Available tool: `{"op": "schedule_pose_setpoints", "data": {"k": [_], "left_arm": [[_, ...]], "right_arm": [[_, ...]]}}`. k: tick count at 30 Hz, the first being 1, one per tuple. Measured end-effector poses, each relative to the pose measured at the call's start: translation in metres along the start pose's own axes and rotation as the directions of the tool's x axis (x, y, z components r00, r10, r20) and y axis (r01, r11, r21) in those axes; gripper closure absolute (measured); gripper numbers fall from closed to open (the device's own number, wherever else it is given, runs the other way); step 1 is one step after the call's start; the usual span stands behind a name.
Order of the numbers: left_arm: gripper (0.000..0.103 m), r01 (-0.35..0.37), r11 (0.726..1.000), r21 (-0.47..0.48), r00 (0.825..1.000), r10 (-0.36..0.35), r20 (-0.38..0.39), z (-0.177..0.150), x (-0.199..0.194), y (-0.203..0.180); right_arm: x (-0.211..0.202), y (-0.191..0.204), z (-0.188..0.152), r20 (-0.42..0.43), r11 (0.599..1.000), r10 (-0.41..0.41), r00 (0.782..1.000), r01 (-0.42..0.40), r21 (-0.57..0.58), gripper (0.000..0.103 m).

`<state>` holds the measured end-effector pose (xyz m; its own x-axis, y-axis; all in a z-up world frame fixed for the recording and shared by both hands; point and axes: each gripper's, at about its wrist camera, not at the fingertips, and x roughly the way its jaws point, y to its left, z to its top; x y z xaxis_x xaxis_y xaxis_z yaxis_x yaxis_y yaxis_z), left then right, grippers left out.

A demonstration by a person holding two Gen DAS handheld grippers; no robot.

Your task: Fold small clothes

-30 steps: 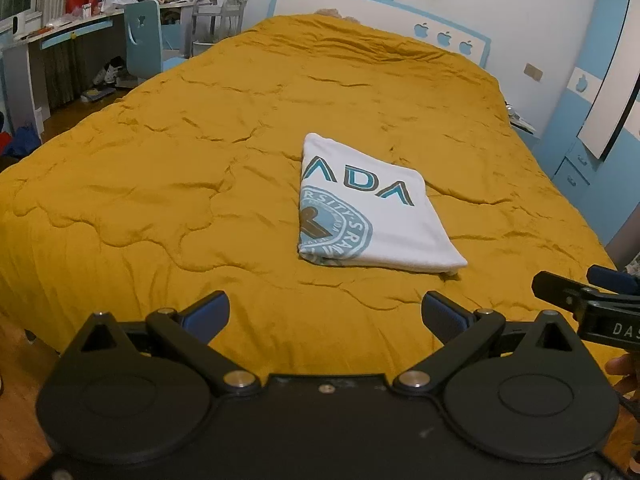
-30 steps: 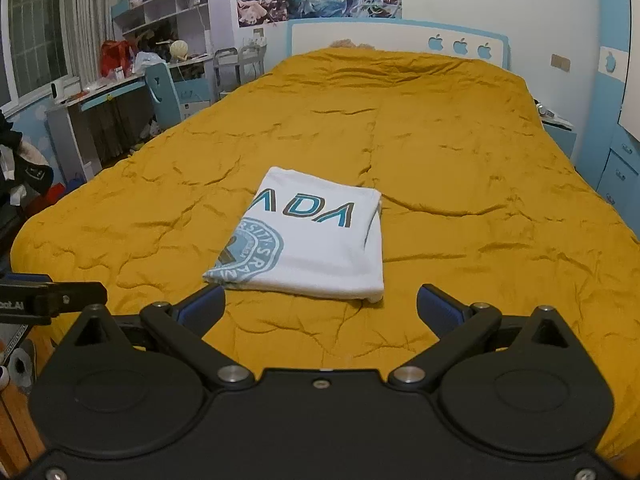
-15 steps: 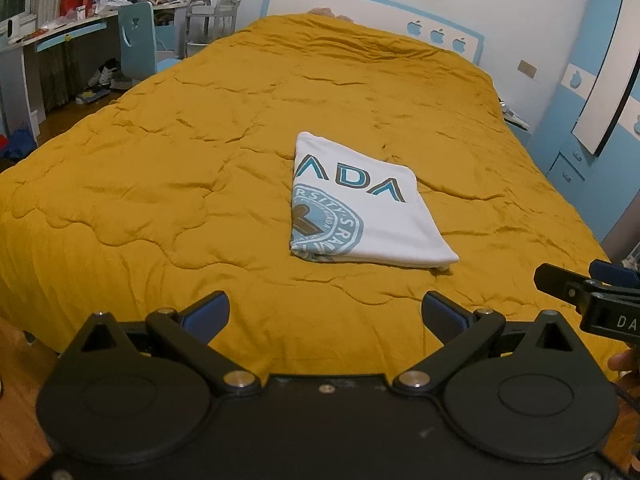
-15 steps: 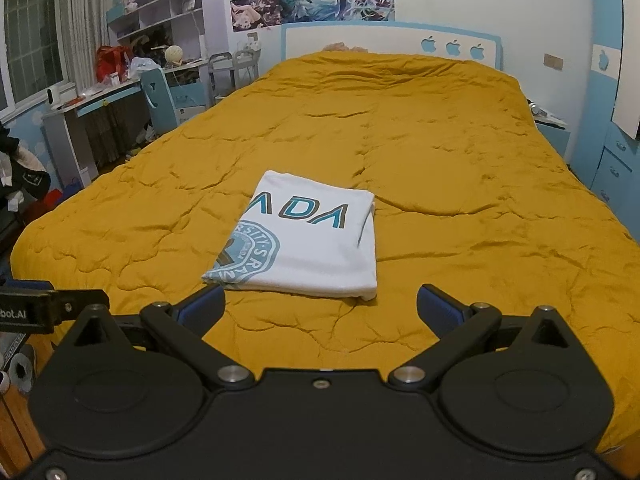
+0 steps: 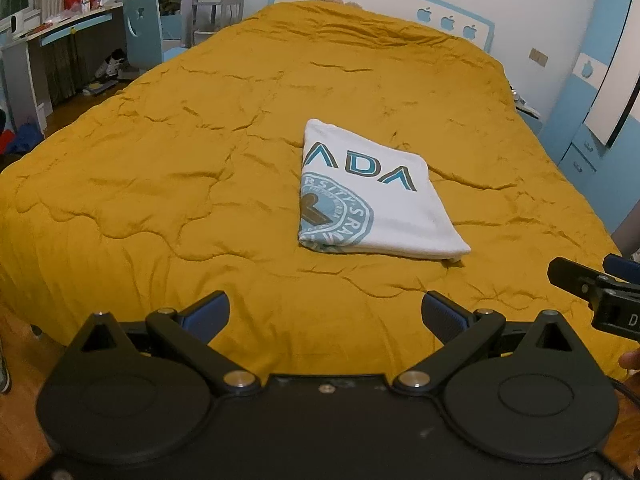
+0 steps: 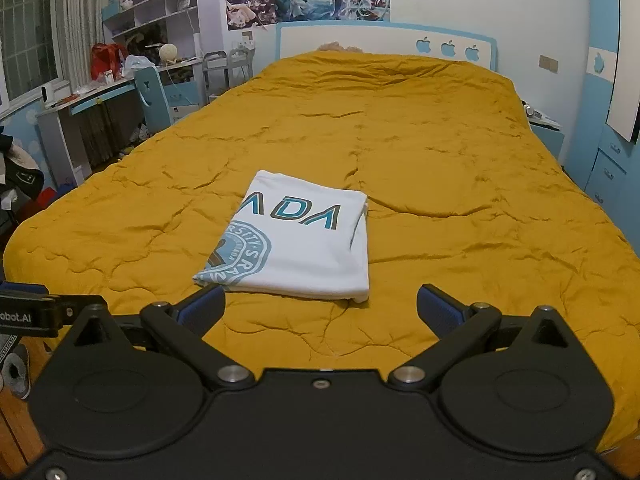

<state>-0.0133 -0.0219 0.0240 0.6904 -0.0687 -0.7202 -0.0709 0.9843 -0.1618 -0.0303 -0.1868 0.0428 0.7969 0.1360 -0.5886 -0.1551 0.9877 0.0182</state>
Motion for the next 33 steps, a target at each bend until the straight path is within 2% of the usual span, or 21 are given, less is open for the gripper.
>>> {"op": "schedule_pose_setpoints", "data": {"k": [8,33], "left_arm": [[0.0,-0.052,0.998,0.037,0.999,0.052,0.002,0.002,0.002,-0.006],[0.0,-0.022,0.999,0.032,0.999,0.022,-0.024,0.009,0.008,-0.005]], "right_arm": [[0.004,0.0,0.002,-0.004,1.0,-0.006,1.0,0.006,-0.004,0.0],[0.011,-0.001,0.003,-0.014,1.0,-0.014,1.0,0.014,-0.011,0.0]]}}
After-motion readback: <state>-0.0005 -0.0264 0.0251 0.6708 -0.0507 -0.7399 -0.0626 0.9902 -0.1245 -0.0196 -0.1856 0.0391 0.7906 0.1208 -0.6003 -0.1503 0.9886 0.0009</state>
